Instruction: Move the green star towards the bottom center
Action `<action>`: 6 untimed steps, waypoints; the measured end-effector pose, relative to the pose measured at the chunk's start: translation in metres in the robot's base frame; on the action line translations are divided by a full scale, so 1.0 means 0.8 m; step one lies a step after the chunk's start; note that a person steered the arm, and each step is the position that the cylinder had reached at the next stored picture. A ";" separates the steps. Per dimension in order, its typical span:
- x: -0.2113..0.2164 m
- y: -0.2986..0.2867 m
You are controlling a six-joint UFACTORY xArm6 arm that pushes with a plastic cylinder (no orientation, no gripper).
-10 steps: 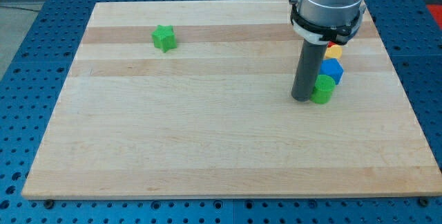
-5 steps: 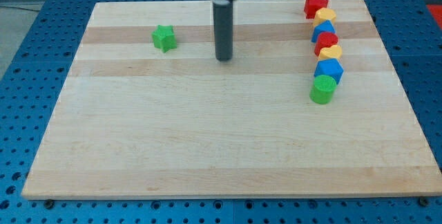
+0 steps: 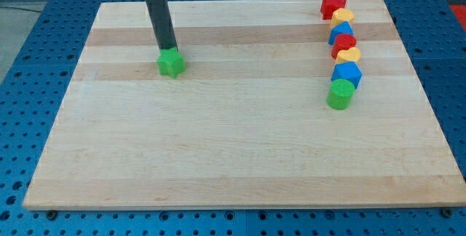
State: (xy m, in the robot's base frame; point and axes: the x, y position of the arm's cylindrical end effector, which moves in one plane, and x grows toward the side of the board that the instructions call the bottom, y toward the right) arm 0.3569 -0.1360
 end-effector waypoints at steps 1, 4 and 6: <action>0.062 0.000; 0.186 0.070; 0.197 0.138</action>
